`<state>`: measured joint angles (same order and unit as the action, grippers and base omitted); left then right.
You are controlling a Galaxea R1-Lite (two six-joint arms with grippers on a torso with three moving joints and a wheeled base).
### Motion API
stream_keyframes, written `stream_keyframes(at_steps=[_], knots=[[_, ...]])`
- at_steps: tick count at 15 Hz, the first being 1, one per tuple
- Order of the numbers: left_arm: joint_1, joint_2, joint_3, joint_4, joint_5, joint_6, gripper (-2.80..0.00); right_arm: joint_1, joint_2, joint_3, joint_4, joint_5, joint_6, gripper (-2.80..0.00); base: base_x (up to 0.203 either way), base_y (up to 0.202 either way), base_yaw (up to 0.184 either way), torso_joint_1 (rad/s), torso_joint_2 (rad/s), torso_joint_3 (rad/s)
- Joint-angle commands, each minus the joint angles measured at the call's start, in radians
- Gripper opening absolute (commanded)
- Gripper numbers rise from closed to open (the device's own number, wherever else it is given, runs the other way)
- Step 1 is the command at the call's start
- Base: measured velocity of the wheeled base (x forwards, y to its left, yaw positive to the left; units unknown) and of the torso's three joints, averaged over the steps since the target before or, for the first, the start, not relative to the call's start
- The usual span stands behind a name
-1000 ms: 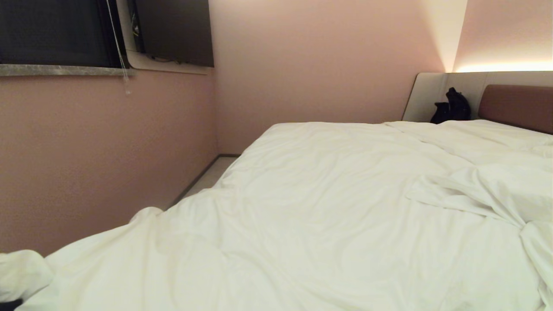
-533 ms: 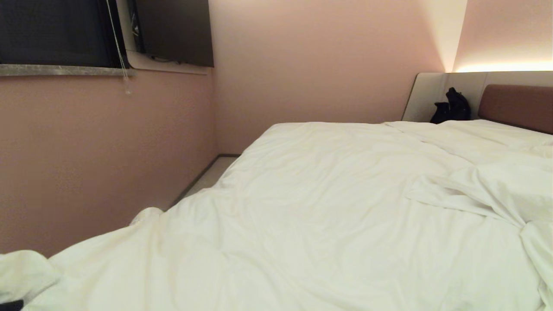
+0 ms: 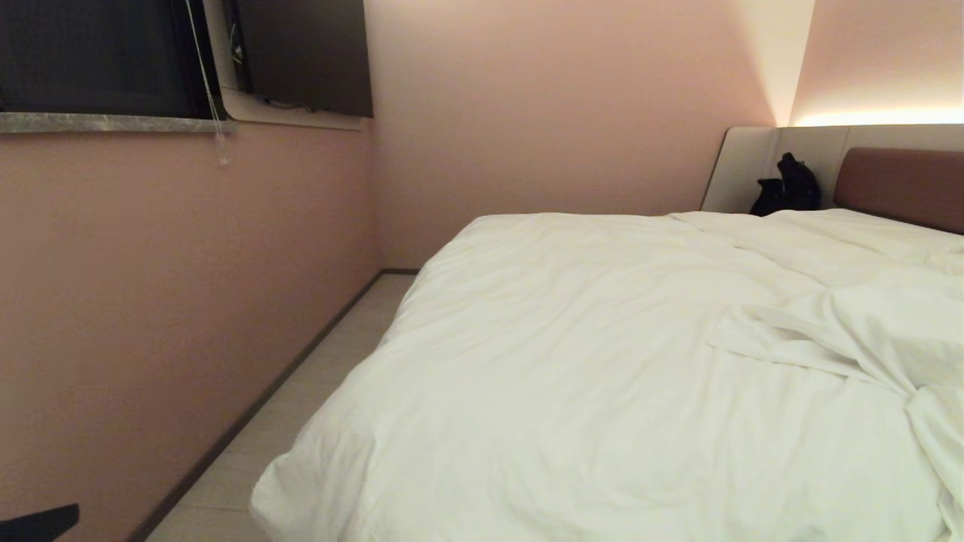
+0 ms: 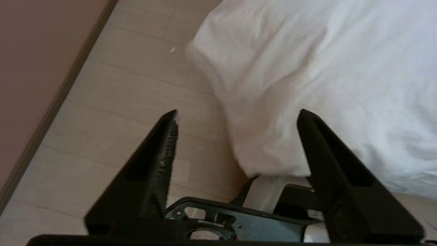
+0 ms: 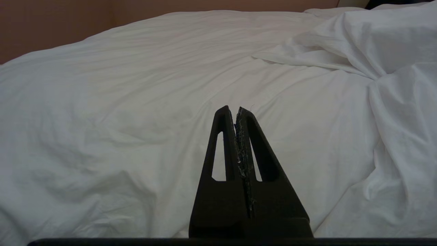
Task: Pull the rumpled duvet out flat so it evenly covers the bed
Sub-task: Flatten the corners of the folded blanket, then hold the folded corner of the quilt
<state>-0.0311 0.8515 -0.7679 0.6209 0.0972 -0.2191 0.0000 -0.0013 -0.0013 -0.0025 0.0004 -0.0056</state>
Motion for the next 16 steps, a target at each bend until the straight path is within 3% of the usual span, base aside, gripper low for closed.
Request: stream_keyframes(at_steps=[1,7,16], knots=[[0.000,0.009,-0.012,0.003,-0.006,-0.002,0.00,0.000,0.001,0.001,-0.001,0.001,-0.001,-2.80,0.000,0.000,0.000,0.000,0.00,0.000],[0.000,-0.002,-0.073,0.003,-0.050,-0.013,0.00,0.000,0.001,0.001,-0.001,0.000,-0.001,-2.80,0.000,0.000,0.000,0.000,0.00,0.000],[-0.001,-0.110,-0.143,0.009,-0.046,-0.009,0.00,0.000,0.001,0.000,-0.001,0.000,-0.001,-2.80,0.000,0.000,0.000,0.000,0.00,0.000]])
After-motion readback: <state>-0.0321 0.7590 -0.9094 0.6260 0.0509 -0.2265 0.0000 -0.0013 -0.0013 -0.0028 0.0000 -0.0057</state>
